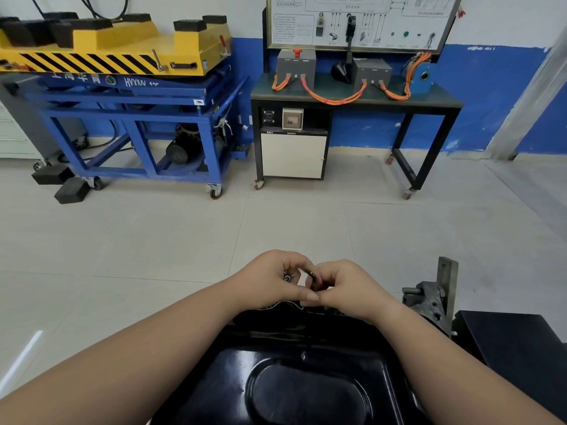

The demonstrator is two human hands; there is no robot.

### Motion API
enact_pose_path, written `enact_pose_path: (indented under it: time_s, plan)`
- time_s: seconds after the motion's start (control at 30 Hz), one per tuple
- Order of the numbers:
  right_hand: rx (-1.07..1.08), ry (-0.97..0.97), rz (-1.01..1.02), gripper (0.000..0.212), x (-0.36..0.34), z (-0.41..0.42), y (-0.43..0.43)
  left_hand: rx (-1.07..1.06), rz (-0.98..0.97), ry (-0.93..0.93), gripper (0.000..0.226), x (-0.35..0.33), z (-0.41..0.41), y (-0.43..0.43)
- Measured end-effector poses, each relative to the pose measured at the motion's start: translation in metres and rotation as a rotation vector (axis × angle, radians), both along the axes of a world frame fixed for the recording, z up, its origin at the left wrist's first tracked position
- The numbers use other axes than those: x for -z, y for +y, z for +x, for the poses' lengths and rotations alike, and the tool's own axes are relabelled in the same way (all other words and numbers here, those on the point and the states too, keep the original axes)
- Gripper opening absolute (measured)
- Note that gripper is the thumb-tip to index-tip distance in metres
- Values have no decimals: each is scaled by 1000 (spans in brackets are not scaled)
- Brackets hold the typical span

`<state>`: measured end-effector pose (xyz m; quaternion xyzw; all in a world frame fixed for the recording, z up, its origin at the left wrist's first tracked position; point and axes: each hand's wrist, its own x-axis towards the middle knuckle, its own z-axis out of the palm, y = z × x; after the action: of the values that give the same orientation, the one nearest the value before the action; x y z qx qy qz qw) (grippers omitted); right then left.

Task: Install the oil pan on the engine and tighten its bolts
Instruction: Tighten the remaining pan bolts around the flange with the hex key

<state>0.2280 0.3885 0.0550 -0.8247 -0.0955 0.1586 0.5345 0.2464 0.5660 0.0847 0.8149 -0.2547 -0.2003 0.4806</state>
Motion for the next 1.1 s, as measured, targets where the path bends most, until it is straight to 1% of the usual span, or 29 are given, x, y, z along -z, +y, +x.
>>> enact_pose_path:
  time_s: [0.1, 0.17, 0.23, 0.3, 0.37, 0.43, 0.47, 0.53, 0.6, 0.67, 0.73, 0.8, 0.9, 0.97, 1.07, 1.1]
  plan:
    - [-15, -47, -51, 24, -1, 0, 3, 0, 36, -11, 20, 0, 1, -3]
    - [-45, -81, -48, 22, -2, 0, 3, -2, 33, -12, 18, 1, 1, -2]
    - [-102, -86, 9, 15, -4, -1, 0, 3, 8, 3, 12, 0, 1, -1]
    - [-122, -26, 118, 18, -4, -2, -3, 2, -17, 13, 12, 0, 0, 1]
    - [-96, 2, 145, 10, -4, -2, -3, -14, -35, 36, 14, 0, 1, 2]
    - [-54, 17, 127, 4, -2, -1, -3, -26, -46, 66, 17, -1, 2, 4]
    - [-35, 23, 118, 7, -1, -1, -2, -23, -45, 64, 19, -1, 1, 4]
    - [2, 8, 92, 21, 0, 0, -1, -18, -16, 29, 21, -1, 1, 2]
    - [38, -13, 80, 24, 0, 1, 0, -36, -14, 15, 22, -1, 0, 0]
    - [31, -58, 42, 26, 0, 0, 1, -43, -16, 24, 18, -1, 1, -2]
    - [-15, -73, 10, 22, -3, 0, 2, -31, -13, 31, 11, -1, 2, -2]
    - [-54, -40, 51, 14, -5, -1, 2, -28, -39, 52, 10, -1, 2, -1]
    - [-72, 46, 144, 21, -4, -2, -1, -17, -72, 79, 17, 0, 3, 1]
    - [-61, 45, 117, 21, -3, -2, -1, -6, -80, 95, 20, 0, 2, 1]
    - [17, -15, 43, 10, -2, 0, 0, -16, -35, 58, 26, 0, 2, 1]
    - [35, -40, 10, 10, -2, 0, 1, -19, -34, 52, 26, 0, 1, 0]
